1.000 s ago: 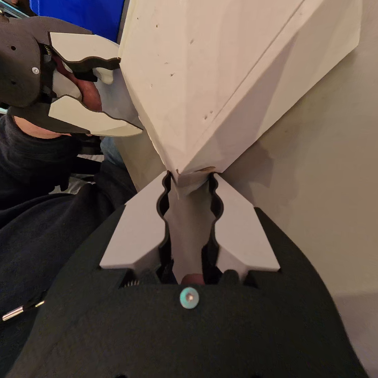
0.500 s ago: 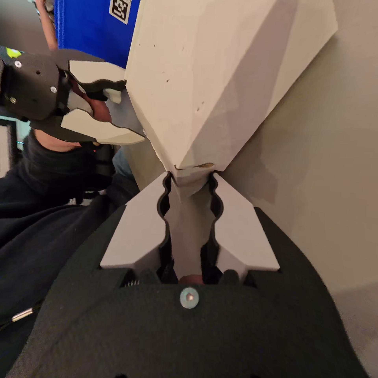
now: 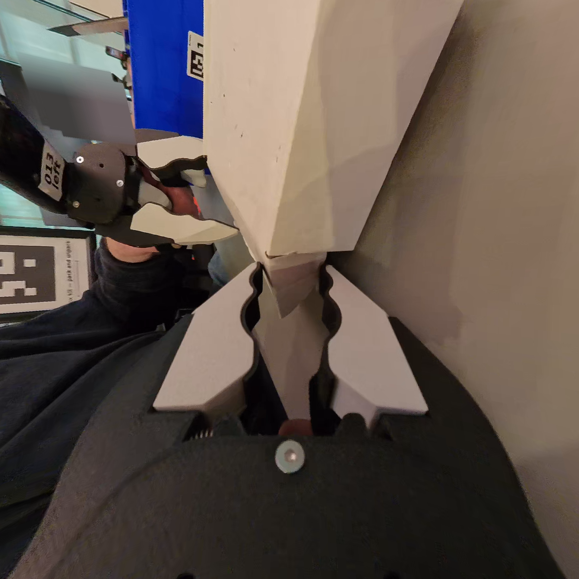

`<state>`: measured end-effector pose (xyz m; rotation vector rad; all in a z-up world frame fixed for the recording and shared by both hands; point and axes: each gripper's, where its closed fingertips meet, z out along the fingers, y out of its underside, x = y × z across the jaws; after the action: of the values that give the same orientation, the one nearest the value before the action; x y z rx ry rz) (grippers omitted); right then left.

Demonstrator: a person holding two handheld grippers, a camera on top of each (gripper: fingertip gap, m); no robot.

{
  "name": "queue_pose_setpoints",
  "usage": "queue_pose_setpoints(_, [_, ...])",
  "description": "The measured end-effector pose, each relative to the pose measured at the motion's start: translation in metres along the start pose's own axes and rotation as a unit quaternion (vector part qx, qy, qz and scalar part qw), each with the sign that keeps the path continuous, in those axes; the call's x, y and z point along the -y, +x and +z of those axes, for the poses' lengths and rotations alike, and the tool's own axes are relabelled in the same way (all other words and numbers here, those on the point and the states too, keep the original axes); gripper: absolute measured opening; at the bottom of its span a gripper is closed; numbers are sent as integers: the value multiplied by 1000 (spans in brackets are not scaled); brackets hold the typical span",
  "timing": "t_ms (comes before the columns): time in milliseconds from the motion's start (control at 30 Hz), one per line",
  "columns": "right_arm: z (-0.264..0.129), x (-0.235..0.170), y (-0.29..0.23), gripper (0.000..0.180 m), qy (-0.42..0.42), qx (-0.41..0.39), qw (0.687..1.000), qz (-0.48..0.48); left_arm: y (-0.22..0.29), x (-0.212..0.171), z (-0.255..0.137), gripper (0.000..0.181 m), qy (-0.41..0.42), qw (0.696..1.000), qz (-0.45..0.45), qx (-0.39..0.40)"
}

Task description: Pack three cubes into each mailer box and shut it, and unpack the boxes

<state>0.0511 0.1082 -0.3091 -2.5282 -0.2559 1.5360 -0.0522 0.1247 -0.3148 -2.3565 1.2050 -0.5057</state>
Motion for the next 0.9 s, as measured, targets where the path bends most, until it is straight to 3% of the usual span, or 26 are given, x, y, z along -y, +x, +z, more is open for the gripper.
queue_pose_setpoints(333, [-6,5,14,37,-69,-108,981,-144,-8,1,4,39,-4,1000,4,3])
queue_pose_setpoints(600, [-16,-7,16,54,-161,-155,949,-221,-8,9,7,34,-13,999,30,-7])
queue_pose_setpoints(700, [-20,-11,17,60,-179,-159,941,-237,-8,13,5,36,-11,999,34,-15])
queue_pose_setpoints(900, [-37,2,27,70,-172,-216,918,-286,-15,16,1,57,-6,999,47,-18])
